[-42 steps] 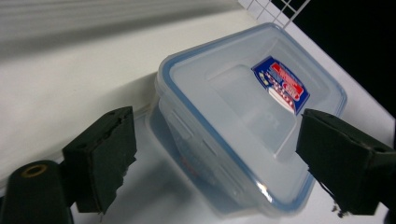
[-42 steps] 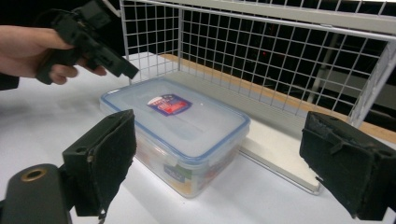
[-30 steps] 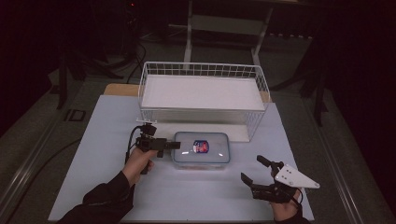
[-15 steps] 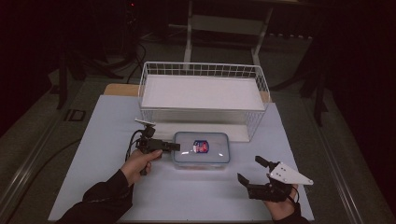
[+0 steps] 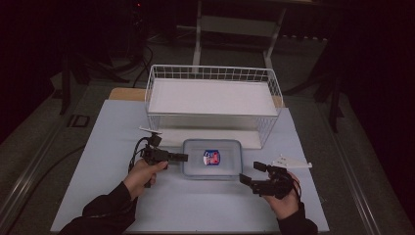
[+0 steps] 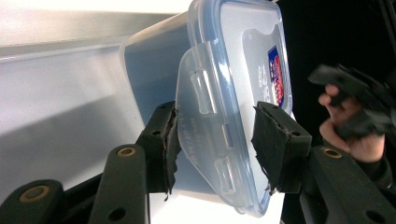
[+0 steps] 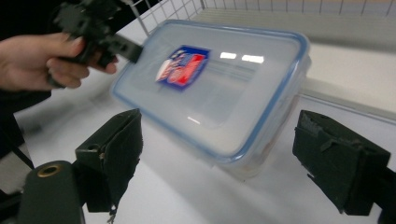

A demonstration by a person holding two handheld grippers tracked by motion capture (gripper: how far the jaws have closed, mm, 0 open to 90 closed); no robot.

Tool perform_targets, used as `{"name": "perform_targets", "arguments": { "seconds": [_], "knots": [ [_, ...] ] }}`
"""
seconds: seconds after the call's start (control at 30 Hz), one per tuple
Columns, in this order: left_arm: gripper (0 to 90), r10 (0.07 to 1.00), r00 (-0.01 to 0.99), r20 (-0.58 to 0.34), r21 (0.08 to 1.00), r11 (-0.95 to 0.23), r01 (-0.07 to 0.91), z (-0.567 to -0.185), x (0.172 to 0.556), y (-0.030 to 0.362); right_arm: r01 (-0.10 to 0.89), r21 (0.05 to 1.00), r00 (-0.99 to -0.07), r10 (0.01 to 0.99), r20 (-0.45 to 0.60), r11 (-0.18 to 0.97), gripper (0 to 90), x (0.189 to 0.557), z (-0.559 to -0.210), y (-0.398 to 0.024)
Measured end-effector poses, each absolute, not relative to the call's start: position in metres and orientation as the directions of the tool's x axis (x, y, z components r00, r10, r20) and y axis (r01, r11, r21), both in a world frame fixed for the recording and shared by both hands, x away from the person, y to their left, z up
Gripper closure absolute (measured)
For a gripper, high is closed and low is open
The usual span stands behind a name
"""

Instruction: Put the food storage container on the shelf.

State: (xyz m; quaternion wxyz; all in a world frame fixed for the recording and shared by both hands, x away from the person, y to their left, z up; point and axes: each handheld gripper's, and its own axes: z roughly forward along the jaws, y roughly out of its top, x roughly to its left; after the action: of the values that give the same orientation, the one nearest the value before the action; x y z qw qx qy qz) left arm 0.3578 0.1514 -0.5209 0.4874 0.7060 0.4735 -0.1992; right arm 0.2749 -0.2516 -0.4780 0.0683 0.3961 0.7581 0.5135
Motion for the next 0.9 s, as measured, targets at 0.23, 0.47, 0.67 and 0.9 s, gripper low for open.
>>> {"name": "perform_targets", "arguments": {
  "seconds": [0.23,0.47,0.67,0.9],
  "knots": [
    [54.9,0.452,0.545,-0.706,0.554,-0.128,0.823,-0.517,0.35,0.151,0.631,0.764,-0.632,0.663,0.402,0.138,18.9,0.309,-0.487,-0.252],
    [56.5,0.44,0.58,-0.685,0.583,-0.145,0.799,-0.516,0.345,0.151,0.688,0.712,-0.625,0.614,0.482,0.142,27.5,0.331,-0.5,-0.252],
    [57.4,0.435,0.586,-0.684,0.588,-0.147,0.795,-0.515,0.341,0.151,0.717,0.683,-0.614,0.589,0.526,0.138,43.3,0.335,-0.504,-0.254],
    [57.7,0.454,0.595,-0.663,0.604,-0.145,0.783,-0.513,0.334,0.15,0.739,0.663,-0.594,0.584,0.553,0.124,47.4,0.334,-0.502,-0.257]
  ]
}}
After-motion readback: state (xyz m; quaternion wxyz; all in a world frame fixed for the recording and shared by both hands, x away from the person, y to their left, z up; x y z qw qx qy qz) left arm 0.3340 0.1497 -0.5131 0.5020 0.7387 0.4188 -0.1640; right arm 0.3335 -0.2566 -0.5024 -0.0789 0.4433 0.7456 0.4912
